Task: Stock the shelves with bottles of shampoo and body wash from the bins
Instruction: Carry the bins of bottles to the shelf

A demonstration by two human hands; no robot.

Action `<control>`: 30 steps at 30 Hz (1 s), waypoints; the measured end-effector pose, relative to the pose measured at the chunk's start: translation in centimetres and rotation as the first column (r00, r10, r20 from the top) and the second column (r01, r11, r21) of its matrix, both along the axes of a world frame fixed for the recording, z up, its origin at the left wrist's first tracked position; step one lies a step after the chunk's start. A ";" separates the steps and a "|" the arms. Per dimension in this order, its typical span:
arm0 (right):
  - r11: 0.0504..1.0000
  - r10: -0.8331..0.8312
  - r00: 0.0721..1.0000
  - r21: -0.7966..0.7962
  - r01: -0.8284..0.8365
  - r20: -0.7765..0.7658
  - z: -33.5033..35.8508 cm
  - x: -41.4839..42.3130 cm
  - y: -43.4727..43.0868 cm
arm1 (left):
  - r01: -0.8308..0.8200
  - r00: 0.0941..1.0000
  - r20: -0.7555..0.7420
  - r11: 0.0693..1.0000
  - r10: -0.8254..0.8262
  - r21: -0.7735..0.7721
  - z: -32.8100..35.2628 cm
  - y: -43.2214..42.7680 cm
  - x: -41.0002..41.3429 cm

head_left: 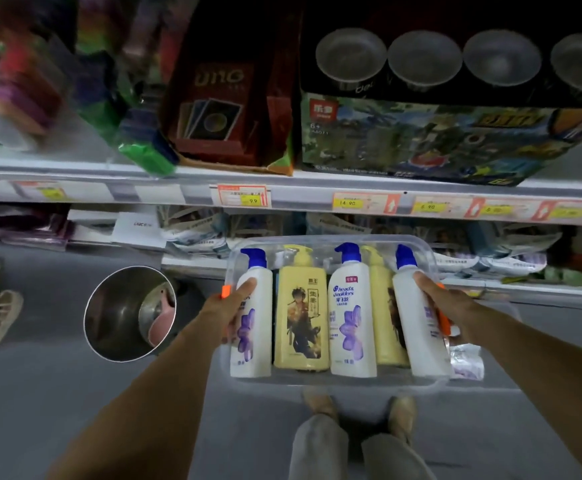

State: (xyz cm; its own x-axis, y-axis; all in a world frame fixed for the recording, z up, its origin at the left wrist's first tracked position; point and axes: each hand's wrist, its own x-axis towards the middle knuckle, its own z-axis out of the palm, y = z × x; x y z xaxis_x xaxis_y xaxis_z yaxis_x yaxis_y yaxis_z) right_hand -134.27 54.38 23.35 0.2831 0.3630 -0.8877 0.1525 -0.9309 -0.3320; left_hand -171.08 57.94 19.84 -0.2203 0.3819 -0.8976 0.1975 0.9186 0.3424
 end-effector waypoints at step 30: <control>0.873 -0.215 0.969 0.420 0.248 -0.124 11.7 9.8 -9.7 | -0.324 0.937 0.243 0.881 0.250 0.344 13.1 -8.1 20.9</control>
State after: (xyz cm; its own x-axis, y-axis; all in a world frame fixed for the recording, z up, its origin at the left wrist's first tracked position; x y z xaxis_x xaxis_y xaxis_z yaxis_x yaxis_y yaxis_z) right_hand -124.44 44.72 35.05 0.3480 0.6443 -0.6810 -0.0893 -0.7003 -0.7082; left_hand -150.14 49.82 32.96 -0.2158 0.6417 -0.7359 -0.1565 0.7212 0.6748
